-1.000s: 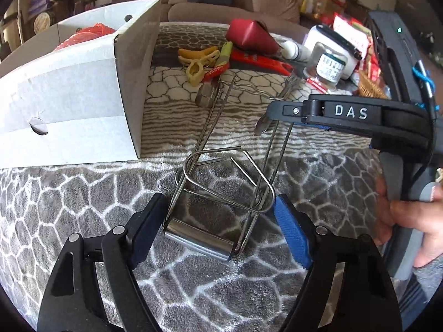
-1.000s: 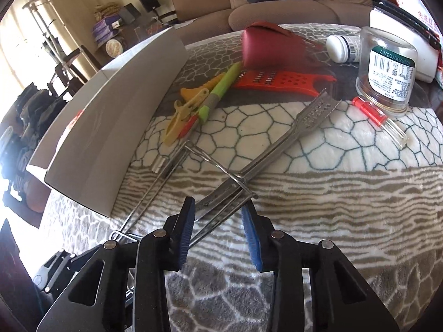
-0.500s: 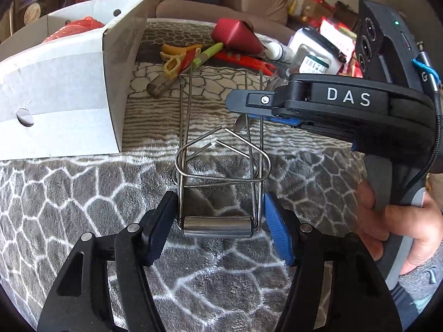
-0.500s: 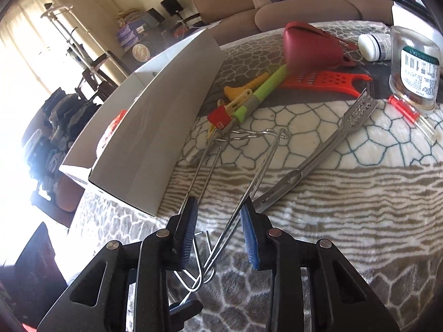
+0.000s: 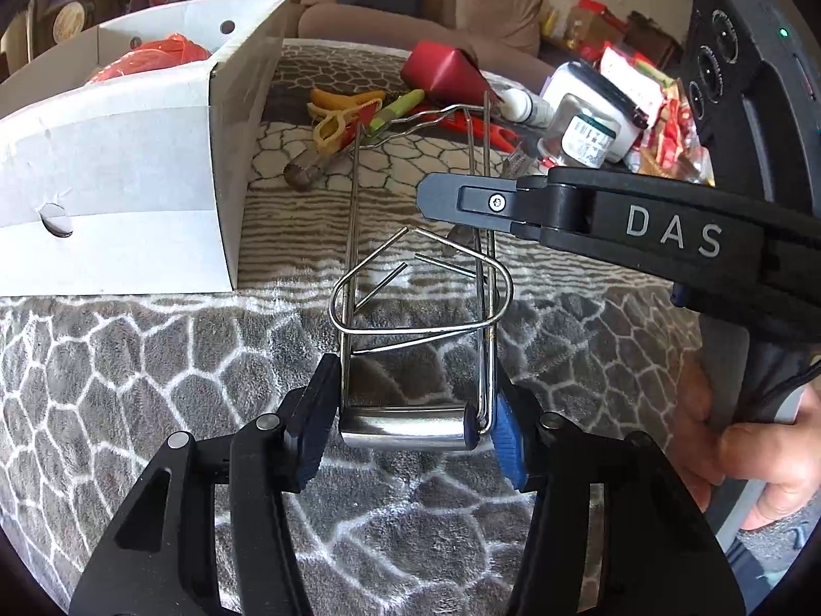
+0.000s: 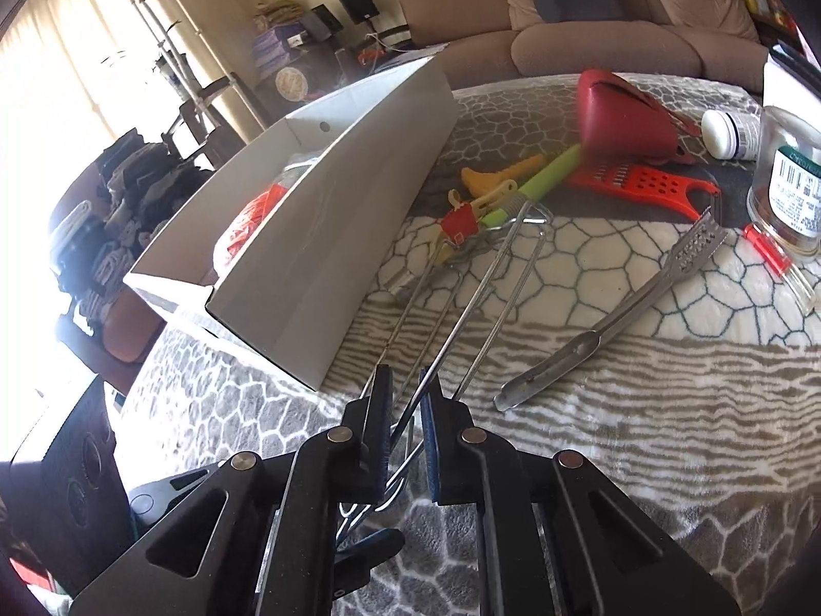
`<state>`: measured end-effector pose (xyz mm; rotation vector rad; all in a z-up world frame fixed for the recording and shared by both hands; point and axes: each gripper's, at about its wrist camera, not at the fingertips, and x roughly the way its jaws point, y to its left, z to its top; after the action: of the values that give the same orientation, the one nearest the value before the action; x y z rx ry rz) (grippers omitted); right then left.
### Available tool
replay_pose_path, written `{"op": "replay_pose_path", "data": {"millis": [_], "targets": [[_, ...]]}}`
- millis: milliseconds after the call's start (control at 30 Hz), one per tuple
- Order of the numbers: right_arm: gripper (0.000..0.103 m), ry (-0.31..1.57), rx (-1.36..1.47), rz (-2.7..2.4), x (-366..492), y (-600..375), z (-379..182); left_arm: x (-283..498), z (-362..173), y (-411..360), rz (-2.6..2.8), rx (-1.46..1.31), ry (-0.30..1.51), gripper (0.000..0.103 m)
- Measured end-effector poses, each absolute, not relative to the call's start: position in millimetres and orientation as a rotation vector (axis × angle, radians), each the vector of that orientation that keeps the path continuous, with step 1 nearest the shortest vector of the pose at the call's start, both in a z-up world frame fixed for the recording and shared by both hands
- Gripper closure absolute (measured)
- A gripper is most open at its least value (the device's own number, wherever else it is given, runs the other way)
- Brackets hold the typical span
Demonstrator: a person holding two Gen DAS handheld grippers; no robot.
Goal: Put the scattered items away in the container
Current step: 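Lift the wire rack with both tools and carry it over the box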
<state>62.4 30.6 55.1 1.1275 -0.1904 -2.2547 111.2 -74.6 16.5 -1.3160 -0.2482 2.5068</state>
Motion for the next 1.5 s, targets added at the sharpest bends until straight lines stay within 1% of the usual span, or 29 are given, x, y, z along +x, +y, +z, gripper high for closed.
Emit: {"op": "replay_pose_path", "data": {"millis": [100, 400, 500, 600, 767, 967, 1067, 1100, 1167, 1267, 1367, 1467, 1500], "targets": [[0.093, -0.153, 1.095, -2.292, 67, 27, 61, 112, 17, -77, 2.498, -1.312, -0.28, 0.053], [0.092, -0.21, 1.053, -2.295, 74, 39, 78, 119, 44, -76, 2.472, -1.253, -0.274, 0.054], [0.091, -0.21, 1.034, -2.312, 79, 41, 91, 122, 58, -74, 2.473, -1.231, -0.254, 0.054], [0.091, -0.19, 1.012, -2.328, 84, 39, 108, 124, 73, -77, 2.472, -1.215, -0.272, 0.054], [0.091, -0.108, 0.974, -2.331, 90, 22, 143, 127, 106, -93, 2.504, -1.171, -0.285, 0.054], [0.091, -0.051, 0.899, -2.308, 88, -21, 192, 124, 148, -136, 2.583, -1.107, -0.3, 0.056], [0.091, -0.066, 0.883, -2.277, 80, -51, 210, 118, 162, -165, 2.624, -1.087, -0.312, 0.062], [0.091, -0.067, 0.881, -2.265, 77, -63, 214, 115, 166, -175, 2.639, -1.08, -0.313, 0.066], [0.091, -0.048, 0.885, -2.243, 70, -90, 219, 109, 174, -195, 2.673, -1.063, -0.32, 0.067], [0.091, -0.004, 0.883, -2.205, 59, -136, 221, 94, 178, -229, 2.706, -1.064, -0.356, 0.066], [0.092, -0.009, 0.9, -2.163, 43, -183, 216, 71, 175, -265, 2.744, -1.089, -0.388, 0.07], [0.092, -0.011, 0.893, -2.137, 25, -224, 215, 50, 166, -308, 2.762, -1.111, -0.47, 0.069], [0.092, -0.007, 0.89, -2.128, 19, -237, 215, 41, 162, -321, 2.773, -1.128, -0.48, 0.068]]}}
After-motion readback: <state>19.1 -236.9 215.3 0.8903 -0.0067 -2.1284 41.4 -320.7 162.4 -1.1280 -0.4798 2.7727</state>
